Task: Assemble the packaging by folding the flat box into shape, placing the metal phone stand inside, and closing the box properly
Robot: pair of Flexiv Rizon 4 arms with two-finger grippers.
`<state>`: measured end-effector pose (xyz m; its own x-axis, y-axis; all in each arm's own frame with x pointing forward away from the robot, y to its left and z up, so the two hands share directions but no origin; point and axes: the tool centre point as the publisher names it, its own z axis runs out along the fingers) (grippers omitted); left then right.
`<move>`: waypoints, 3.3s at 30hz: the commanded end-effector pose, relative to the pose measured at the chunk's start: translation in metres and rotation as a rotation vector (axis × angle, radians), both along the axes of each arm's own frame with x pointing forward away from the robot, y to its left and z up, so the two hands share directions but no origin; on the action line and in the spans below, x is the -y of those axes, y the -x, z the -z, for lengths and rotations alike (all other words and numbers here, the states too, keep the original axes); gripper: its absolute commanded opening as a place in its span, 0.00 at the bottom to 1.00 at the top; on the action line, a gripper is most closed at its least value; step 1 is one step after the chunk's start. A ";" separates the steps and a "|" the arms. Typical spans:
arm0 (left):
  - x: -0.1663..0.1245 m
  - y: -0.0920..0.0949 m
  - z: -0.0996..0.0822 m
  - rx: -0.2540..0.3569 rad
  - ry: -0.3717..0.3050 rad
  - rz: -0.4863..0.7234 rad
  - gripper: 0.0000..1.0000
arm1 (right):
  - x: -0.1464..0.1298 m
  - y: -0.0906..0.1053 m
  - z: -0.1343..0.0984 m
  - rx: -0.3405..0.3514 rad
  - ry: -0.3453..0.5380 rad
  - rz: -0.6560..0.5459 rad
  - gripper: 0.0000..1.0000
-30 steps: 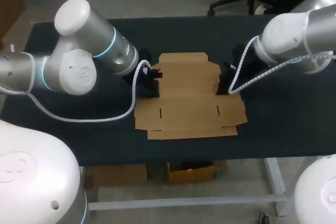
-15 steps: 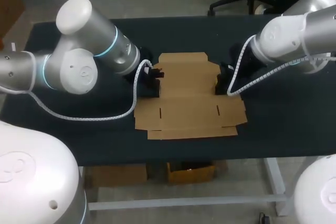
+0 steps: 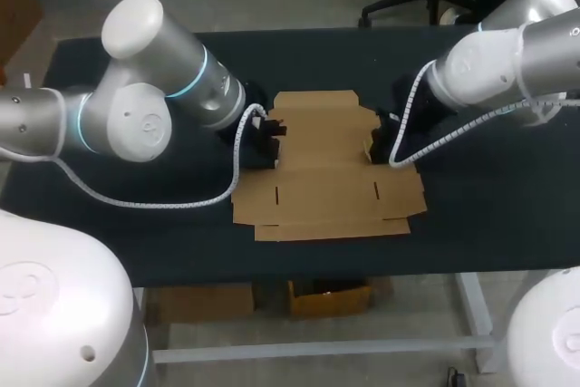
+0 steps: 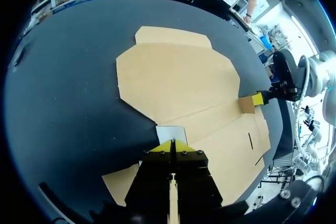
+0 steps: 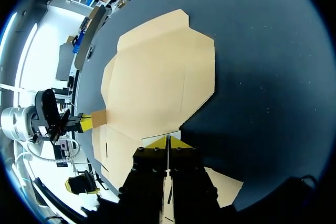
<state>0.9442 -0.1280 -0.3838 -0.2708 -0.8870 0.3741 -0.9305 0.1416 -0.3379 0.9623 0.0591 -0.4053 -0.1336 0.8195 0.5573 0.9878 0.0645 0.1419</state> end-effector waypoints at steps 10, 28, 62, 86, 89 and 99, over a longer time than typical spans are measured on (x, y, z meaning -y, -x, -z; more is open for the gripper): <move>0.009 0.000 0.002 -0.005 -0.009 0.009 0.00 | -0.006 0.004 -0.002 0.005 0.020 -0.002 0.00; 0.016 0.000 0.003 -0.011 -0.013 0.024 0.00 | -0.014 0.004 0.004 -0.003 0.045 -0.016 0.00; 0.022 -0.005 0.018 -0.023 -0.064 -0.002 0.00 | -0.026 0.004 0.008 -0.063 0.145 0.069 0.00; 0.026 -0.007 0.030 -0.036 -0.108 -0.021 0.00 | -0.022 0.012 0.020 -0.119 0.183 0.136 0.00; 0.025 -0.006 0.030 -0.041 -0.112 -0.025 0.00 | -0.022 0.012 0.021 -0.122 0.187 0.140 0.00; 0.019 0.000 0.014 -0.027 -0.118 -0.047 0.00 | -0.017 0.014 0.011 -0.112 0.162 0.163 0.00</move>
<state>0.9506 -0.1486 -0.4055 -0.2270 -0.9298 0.2898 -0.9466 0.1406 -0.2901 0.9525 0.0819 -0.4193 0.0639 0.9082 0.4137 0.9964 -0.0811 0.0242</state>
